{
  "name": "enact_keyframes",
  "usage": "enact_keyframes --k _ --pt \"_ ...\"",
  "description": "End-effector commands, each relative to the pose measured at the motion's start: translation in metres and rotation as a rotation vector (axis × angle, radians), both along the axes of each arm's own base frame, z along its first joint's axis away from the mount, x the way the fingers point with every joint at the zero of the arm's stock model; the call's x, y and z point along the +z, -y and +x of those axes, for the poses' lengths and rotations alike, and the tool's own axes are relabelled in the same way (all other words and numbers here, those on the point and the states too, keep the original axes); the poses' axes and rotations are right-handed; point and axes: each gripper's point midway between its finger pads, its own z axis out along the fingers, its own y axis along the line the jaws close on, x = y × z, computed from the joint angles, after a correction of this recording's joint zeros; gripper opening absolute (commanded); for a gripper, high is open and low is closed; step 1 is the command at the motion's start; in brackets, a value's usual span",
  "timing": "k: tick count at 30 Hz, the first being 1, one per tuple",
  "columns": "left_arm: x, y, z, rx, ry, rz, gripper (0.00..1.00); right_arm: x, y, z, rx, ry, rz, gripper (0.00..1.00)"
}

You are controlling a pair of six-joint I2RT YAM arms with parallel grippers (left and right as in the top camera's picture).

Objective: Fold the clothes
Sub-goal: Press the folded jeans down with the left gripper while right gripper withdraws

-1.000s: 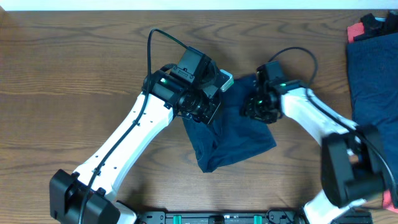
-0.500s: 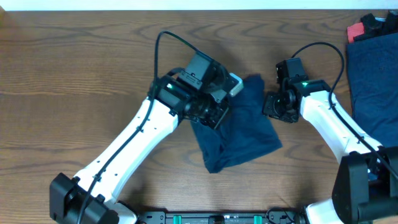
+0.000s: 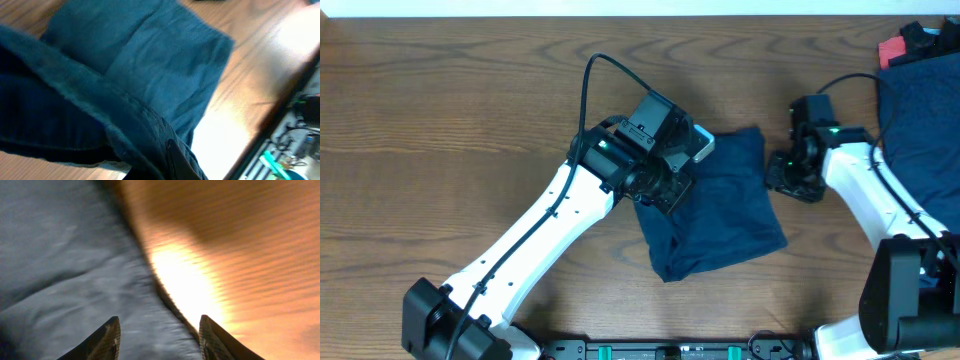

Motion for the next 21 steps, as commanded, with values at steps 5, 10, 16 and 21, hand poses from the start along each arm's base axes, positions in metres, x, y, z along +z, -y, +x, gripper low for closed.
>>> enact_keyframes --k 5,10,16,21 --pt "0.003 -0.051 0.031 0.130 0.089 0.176 0.06 -0.003 0.022 -0.009 0.003 -0.041 -0.030 0.48" --pt "0.008 -0.076 0.041 0.171 0.075 0.200 0.06 -0.003 0.020 -0.010 0.010 -0.044 -0.027 0.48" --pt "0.040 -0.100 0.057 0.230 0.159 0.264 0.06 -0.004 0.017 -0.011 0.015 -0.047 -0.023 0.48" --pt "0.065 -0.105 0.056 0.214 0.186 0.263 0.06 -0.004 0.017 -0.012 0.015 -0.049 -0.023 0.48"
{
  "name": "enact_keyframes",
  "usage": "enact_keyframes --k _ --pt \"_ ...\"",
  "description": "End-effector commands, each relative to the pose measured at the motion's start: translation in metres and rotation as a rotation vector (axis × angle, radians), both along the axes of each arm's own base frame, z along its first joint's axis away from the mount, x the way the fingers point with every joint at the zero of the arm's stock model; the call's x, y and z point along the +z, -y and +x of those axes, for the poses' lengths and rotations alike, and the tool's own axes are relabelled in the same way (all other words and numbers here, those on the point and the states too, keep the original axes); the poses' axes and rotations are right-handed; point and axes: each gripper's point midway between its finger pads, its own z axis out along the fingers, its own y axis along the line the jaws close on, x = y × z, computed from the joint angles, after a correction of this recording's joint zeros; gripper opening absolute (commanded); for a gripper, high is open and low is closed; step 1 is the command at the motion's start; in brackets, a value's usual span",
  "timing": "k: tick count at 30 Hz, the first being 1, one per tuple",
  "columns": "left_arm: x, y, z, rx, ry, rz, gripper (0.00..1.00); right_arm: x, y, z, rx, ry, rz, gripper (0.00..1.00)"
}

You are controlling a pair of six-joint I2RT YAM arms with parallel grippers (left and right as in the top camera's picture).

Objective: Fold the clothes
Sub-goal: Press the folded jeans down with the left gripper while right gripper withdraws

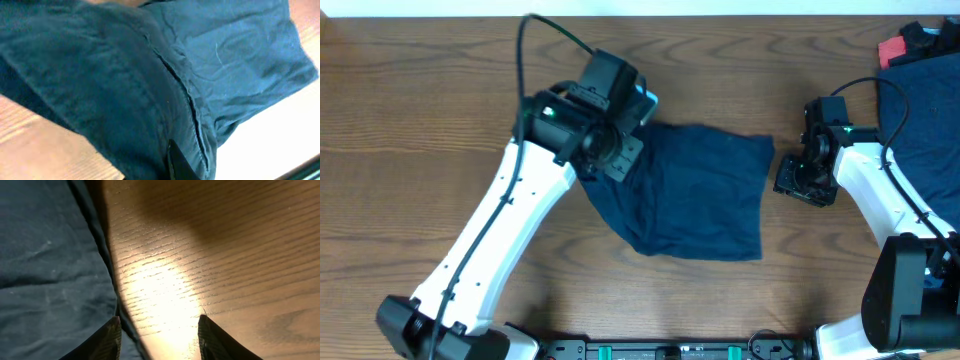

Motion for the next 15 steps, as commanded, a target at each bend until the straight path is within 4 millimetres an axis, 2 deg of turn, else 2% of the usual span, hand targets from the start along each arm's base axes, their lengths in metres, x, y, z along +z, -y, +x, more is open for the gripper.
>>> enact_keyframes --k 1,5,10,15 --pt "0.022 -0.007 0.005 -0.019 0.060 0.022 0.06 -0.003 -0.002 -0.003 0.020 -0.011 -0.003 0.48" --pt "0.020 -0.006 0.001 -0.025 0.041 0.017 0.06 -0.003 -0.003 -0.003 0.021 -0.012 0.005 0.48" --pt "0.022 0.019 -0.011 -0.091 -0.007 -0.090 0.06 -0.003 -0.006 -0.002 0.022 -0.010 0.023 0.48" --pt "0.017 0.041 -0.019 -0.151 -0.035 -0.127 0.06 -0.003 -0.006 -0.002 0.022 -0.008 0.023 0.48"
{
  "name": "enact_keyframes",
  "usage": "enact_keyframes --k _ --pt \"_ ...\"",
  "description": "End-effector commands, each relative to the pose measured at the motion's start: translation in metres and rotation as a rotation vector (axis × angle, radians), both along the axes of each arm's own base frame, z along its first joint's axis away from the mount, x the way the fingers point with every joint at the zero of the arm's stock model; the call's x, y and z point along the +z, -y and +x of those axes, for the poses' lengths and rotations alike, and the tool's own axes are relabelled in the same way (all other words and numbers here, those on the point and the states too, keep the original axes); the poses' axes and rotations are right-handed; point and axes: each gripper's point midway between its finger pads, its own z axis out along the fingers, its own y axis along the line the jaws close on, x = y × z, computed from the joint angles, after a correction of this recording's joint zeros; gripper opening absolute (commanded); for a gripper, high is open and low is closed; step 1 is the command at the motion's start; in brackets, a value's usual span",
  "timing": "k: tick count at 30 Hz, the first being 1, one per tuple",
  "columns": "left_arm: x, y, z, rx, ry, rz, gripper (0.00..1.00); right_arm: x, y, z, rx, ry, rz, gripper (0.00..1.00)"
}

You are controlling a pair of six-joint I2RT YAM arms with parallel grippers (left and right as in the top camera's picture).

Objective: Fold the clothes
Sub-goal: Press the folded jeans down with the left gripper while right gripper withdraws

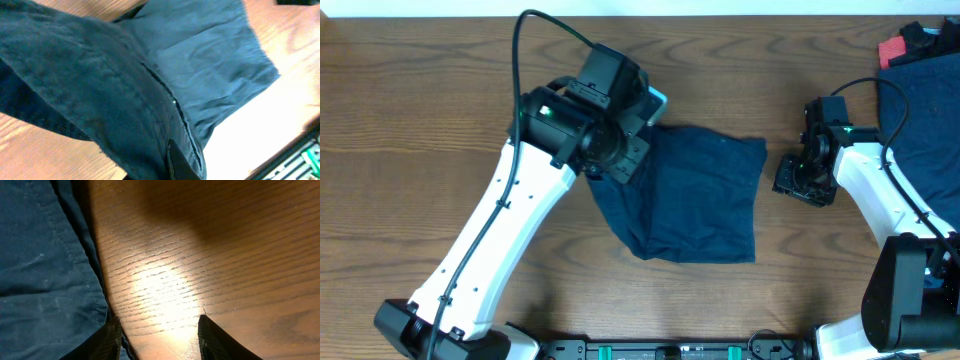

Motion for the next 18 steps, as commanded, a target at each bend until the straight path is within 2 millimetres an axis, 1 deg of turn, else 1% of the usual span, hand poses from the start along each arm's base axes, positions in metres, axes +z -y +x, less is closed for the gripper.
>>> enact_keyframes --k 1,6,9,12,15,18 --pt "0.001 0.023 -0.007 -0.078 -0.016 -0.050 0.06 -0.003 -0.003 -0.002 0.020 -0.008 0.006 0.48" --pt "-0.012 0.052 -0.016 -0.154 -0.046 -0.056 0.06 -0.006 -0.003 0.001 0.021 0.010 0.006 0.48" --pt "-0.017 0.066 -0.022 -0.193 -0.053 -0.055 0.07 -0.013 -0.003 -0.001 0.020 0.015 0.006 0.47" --pt "-0.027 0.077 -0.027 -0.222 -0.073 -0.041 0.07 -0.022 -0.003 -0.005 0.020 0.011 0.006 0.47" --pt "-0.038 0.081 -0.027 -0.230 -0.091 -0.019 0.07 -0.029 0.003 -0.011 0.017 0.003 -0.024 0.47" --pt "-0.042 0.073 -0.020 -0.202 -0.072 0.028 0.07 -0.031 0.015 -0.014 0.010 -0.008 -0.086 0.47"
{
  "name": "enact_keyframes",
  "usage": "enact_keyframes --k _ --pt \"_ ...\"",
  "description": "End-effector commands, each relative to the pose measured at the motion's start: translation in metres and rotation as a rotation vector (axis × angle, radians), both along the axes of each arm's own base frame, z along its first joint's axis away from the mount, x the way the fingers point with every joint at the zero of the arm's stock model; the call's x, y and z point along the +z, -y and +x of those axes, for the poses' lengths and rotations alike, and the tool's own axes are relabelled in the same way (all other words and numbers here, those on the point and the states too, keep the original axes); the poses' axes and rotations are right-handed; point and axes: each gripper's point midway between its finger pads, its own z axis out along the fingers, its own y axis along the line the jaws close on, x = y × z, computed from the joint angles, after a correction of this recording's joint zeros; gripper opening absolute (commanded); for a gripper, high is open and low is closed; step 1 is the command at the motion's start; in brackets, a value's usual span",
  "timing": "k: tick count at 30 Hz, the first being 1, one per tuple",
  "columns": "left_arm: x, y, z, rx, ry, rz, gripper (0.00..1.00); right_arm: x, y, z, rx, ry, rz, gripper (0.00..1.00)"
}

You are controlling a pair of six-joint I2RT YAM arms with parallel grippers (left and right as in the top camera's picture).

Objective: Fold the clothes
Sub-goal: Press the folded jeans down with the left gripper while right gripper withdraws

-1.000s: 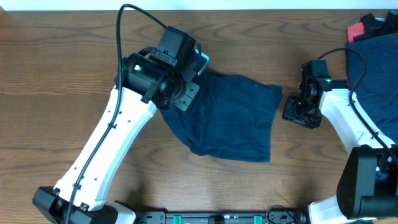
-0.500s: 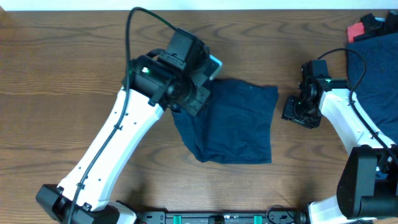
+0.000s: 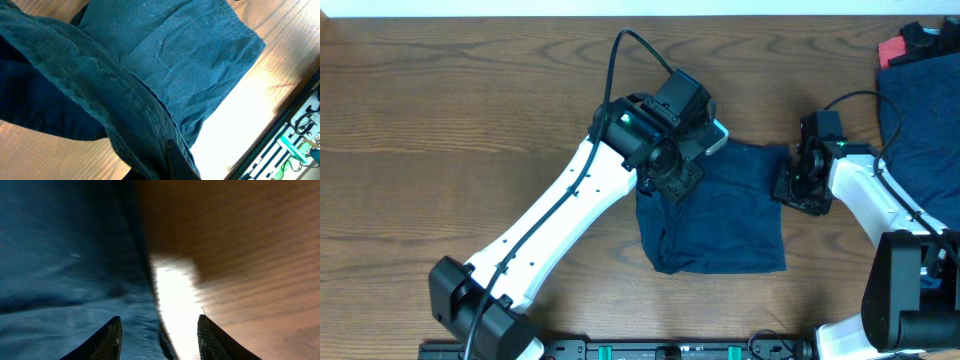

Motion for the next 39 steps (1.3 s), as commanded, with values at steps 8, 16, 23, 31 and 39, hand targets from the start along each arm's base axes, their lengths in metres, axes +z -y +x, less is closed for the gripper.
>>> enact_keyframes --k 8,16,23,31,39 --pt "-0.004 -0.029 0.021 0.085 0.098 0.156 0.06 0.005 0.026 0.003 0.020 -0.003 -0.070 0.43" --pt "-0.004 -0.022 0.014 0.069 0.054 0.110 0.06 0.004 0.032 -0.005 0.058 -0.033 -0.068 0.14" --pt "0.001 0.000 0.003 0.026 -0.009 -0.007 0.06 -0.002 0.023 -0.003 0.057 -0.013 -0.034 0.10" --pt "0.006 0.012 -0.007 -0.003 -0.060 -0.078 0.07 -0.023 0.022 -0.017 0.032 -0.022 -0.033 0.09" --pt "0.013 0.029 -0.015 -0.043 -0.095 -0.163 0.17 -0.028 0.021 -0.019 0.023 -0.020 -0.023 0.08"
